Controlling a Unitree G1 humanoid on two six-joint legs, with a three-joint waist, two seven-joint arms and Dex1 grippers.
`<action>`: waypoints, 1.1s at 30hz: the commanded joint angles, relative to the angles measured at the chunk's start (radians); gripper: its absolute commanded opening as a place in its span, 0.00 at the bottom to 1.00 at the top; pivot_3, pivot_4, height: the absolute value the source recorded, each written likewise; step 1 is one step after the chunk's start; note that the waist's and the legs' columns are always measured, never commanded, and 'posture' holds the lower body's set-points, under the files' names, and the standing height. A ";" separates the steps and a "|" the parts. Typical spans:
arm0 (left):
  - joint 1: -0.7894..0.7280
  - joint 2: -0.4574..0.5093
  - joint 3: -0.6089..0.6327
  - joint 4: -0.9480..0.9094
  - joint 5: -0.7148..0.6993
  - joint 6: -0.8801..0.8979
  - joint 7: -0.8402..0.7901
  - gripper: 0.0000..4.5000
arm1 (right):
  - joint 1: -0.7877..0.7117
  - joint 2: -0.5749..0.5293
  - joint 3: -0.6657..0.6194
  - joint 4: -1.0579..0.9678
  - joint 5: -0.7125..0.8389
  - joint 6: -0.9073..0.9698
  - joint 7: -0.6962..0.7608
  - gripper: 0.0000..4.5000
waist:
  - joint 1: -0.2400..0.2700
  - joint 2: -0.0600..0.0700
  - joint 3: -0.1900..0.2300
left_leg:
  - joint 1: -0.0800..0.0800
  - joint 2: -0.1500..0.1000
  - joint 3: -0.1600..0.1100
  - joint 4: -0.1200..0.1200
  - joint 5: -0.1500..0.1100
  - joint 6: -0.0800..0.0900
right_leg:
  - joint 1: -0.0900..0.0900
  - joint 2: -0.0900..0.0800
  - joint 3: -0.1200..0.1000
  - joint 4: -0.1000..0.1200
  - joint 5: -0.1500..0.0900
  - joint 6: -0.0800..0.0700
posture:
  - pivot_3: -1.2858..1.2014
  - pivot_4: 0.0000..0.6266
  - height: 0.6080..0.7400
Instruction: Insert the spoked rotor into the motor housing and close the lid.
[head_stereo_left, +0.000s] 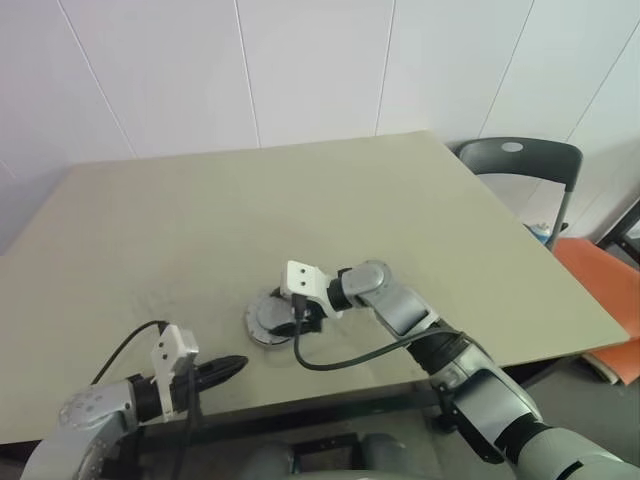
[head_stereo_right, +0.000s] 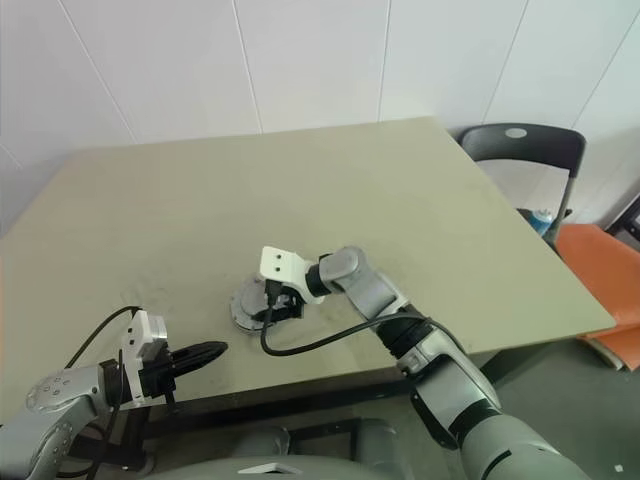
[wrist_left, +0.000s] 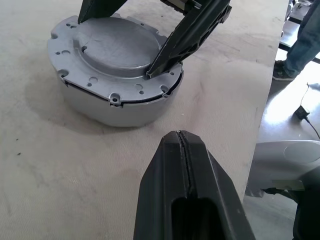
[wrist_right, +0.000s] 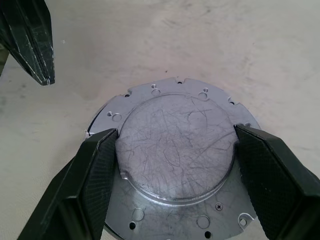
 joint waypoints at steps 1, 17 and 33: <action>-0.003 0.009 0.002 -0.002 0.006 -0.023 -0.007 0.00 | 0.027 -0.043 0.039 0.030 -0.037 0.097 0.027 0.73 | 0.001 0.000 -0.001 | 0.000 0.000 0.000 0.000 0.000 0.000 | 0.000 0.000 0.000 0.000 0.000 0.000 | 0.52 0.00 1.00; -0.011 0.009 -0.004 0.027 0.019 -0.041 -0.014 0.00 | 0.039 0.010 -0.019 -0.006 0.041 0.264 -0.013 0.73 | 0.002 -0.002 -0.004 | -0.001 -0.001 0.000 -0.010 0.002 0.003 | -0.001 -0.001 0.000 -0.010 0.000 0.001 | 0.52 0.00 1.00; -0.029 0.007 -0.014 0.046 0.039 -0.041 -0.013 0.00 | 0.045 0.020 -0.052 -0.049 0.113 0.374 -0.017 0.73 | 0.001 -0.003 -0.005 | -0.002 -0.001 0.000 -0.012 0.001 0.003 | -0.001 -0.001 -0.001 -0.013 0.000 0.001 | 0.52 0.00 1.00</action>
